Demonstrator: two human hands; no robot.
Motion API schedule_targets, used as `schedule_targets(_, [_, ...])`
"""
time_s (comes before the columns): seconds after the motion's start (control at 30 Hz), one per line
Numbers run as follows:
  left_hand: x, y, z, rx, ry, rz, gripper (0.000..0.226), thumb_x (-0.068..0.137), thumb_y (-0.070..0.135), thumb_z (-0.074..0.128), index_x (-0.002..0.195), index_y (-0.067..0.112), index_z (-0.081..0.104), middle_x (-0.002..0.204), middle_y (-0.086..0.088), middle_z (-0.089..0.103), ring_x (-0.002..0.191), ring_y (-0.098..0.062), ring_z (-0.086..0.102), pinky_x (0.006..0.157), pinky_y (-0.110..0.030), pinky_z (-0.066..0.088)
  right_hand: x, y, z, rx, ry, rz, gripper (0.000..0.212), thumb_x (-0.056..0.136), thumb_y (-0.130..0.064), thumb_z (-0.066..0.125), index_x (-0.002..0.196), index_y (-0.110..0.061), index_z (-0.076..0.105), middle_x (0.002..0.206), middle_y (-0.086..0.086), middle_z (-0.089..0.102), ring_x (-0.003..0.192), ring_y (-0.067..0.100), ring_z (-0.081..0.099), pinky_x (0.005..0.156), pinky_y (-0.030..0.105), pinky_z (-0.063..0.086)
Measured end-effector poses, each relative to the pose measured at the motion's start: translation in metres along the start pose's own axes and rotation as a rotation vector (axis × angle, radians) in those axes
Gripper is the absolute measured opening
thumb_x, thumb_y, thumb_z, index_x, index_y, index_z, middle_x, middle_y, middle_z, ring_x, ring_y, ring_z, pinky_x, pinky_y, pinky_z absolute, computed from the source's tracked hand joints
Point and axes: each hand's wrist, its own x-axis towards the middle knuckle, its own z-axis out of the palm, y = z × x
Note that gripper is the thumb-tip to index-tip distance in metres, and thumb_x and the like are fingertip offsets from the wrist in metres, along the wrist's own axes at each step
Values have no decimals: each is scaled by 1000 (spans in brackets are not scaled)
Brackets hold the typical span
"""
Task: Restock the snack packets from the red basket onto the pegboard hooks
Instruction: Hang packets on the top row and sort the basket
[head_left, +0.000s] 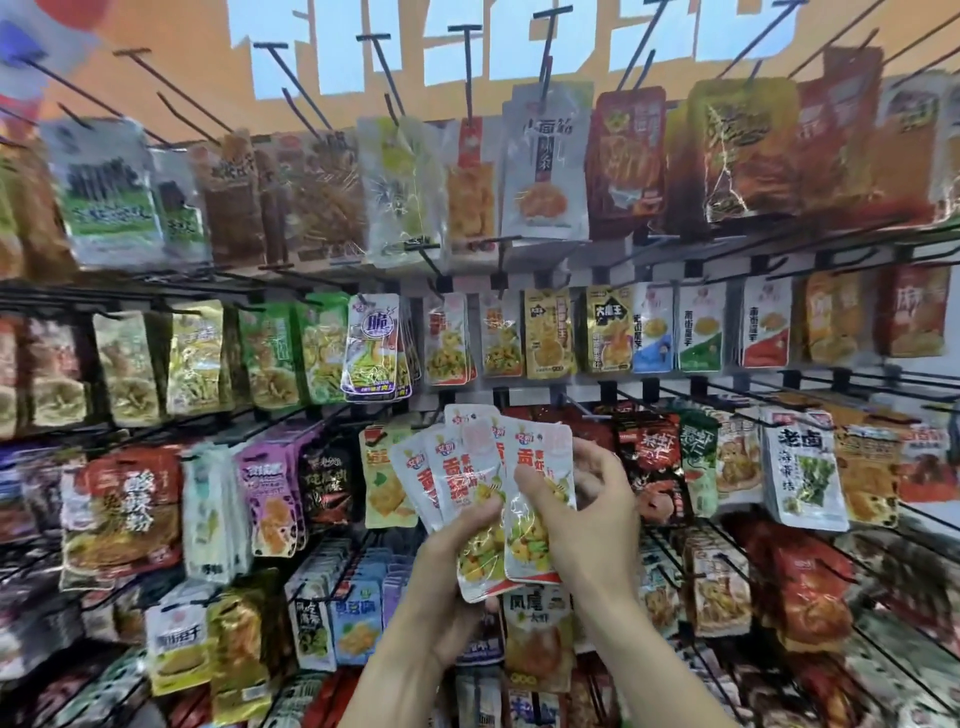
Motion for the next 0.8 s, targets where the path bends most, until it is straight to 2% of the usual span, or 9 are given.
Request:
schedule_targets(0.07, [3, 13, 0, 34, 9, 61, 17, 85, 26, 76, 94, 15, 85, 90, -12, 73, 49, -18, 64, 29, -21, 39, 7, -13, 6, 2, 13, -20, 61, 75, -48, 90, 120, -38, 50, 107, -10, 72, 97, 1, 69, 87, 36, 57])
schedule_targets(0.13, [10, 25, 0, 57, 30, 120, 15, 82, 25, 82, 96, 19, 85, 93, -9, 71, 51, -18, 61, 30, -21, 37, 16, -27, 12, -2, 4, -55, 54, 78, -41, 89, 114, -33, 50, 107, -14, 64, 99, -8, 62, 81, 27, 50])
schedule_targets(0.23, [19, 42, -4, 57, 58, 183, 32, 78, 32, 82, 106, 17, 83, 96, -12, 69, 47, -16, 59, 30, -20, 35, 30, -41, 24, -2, -64, -115, 35, 83, -37, 86, 104, -30, 60, 108, -18, 64, 106, -11, 57, 89, 26, 47])
schedule_targets(0.33, [22, 55, -8, 60, 66, 202, 45, 76, 34, 82, 113, 9, 76, 92, -10, 69, 44, -15, 58, 29, -19, 33, 39, -44, 35, 5, -121, -143, 21, 89, -34, 81, 105, -31, 69, 109, -18, 70, 109, -4, 62, 101, 33, 52])
schedule_targets(0.43, [19, 59, -13, 44, 43, 206, 41, 76, 31, 80, 109, 7, 73, 82, -8, 69, 44, -15, 58, 31, -20, 36, 39, -41, 40, 70, -192, -96, 21, 95, -20, 75, 111, -34, 72, 114, -15, 73, 112, 10, 66, 98, 40, 55])
schedule_targets(0.53, [18, 63, -22, 40, -8, 200, 55, 76, 36, 86, 121, 7, 74, 104, -16, 73, 75, -31, 66, 57, -35, 48, 40, -38, 38, 145, -244, -41, 36, 97, -3, 65, 116, -31, 74, 113, -8, 75, 96, 28, 68, 88, 50, 58])
schedule_targets(0.6, [18, 66, -28, 41, -30, 197, 65, 74, 40, 89, 129, 10, 73, 119, -19, 71, 91, -37, 64, 70, -41, 48, 42, -41, 36, 156, -276, -41, 41, 96, 4, 60, 121, -26, 74, 117, -7, 75, 100, 28, 69, 92, 55, 59])
schedule_targets(0.7, [20, 72, -34, 29, -47, 196, 59, 79, 34, 83, 130, 8, 71, 122, -19, 73, 89, -34, 72, 68, -41, 56, 47, -46, 35, 159, -309, -53, 43, 95, 7, 62, 124, -23, 73, 121, -8, 75, 109, 21, 71, 97, 54, 58])
schedule_targets(0.8, [23, 75, -40, 15, -59, 187, 53, 82, 30, 79, 129, 8, 73, 127, -21, 72, 93, -35, 75, 71, -42, 59, 48, -44, 38, 148, -328, -62, 43, 96, 7, 62, 125, -23, 73, 122, -9, 74, 112, 25, 71, 97, 52, 59])
